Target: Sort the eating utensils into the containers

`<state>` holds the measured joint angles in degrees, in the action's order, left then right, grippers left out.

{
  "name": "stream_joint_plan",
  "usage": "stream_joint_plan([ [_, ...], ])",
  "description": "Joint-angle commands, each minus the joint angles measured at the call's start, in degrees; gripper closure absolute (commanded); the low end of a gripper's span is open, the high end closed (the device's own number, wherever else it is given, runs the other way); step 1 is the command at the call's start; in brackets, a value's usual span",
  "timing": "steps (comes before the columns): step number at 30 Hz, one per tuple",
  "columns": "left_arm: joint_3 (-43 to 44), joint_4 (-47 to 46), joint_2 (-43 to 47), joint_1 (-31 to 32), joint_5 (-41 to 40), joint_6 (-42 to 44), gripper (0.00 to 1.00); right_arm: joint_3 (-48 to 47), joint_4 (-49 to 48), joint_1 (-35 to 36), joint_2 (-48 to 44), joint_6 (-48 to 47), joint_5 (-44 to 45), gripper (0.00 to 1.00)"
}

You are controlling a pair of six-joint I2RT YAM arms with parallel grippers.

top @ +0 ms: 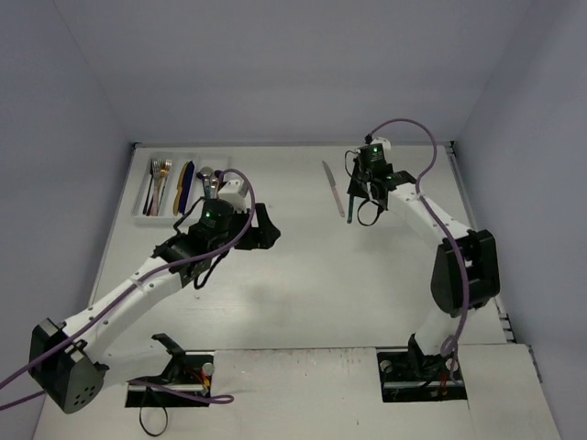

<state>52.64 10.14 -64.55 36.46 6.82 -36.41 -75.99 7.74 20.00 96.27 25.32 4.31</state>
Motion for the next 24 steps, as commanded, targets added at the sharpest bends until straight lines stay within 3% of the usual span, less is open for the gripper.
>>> stream_joint_plan([
  [1,3.9,-15.1,-4.4,2.4,5.6,-6.4,0.29,2.0,-2.1,5.0,-8.5,6.0,1.2,1.00],
  [7,10.8,-15.6,-11.1,7.1,5.4,-4.8,0.28,6.3,-5.4,10.0,-15.8,12.0,1.2,1.00],
  [19,14.3,-18.3,-17.4,9.5,3.3,-6.5,0.30,11.8,-11.8,14.0,-22.6,18.0,-0.4,1.00],
  [24,14.6,-18.4,-18.8,10.2,1.6,-7.3,0.43,13.3,-13.7,14.7,-24.2,19.7,-1.1,1.00],
])
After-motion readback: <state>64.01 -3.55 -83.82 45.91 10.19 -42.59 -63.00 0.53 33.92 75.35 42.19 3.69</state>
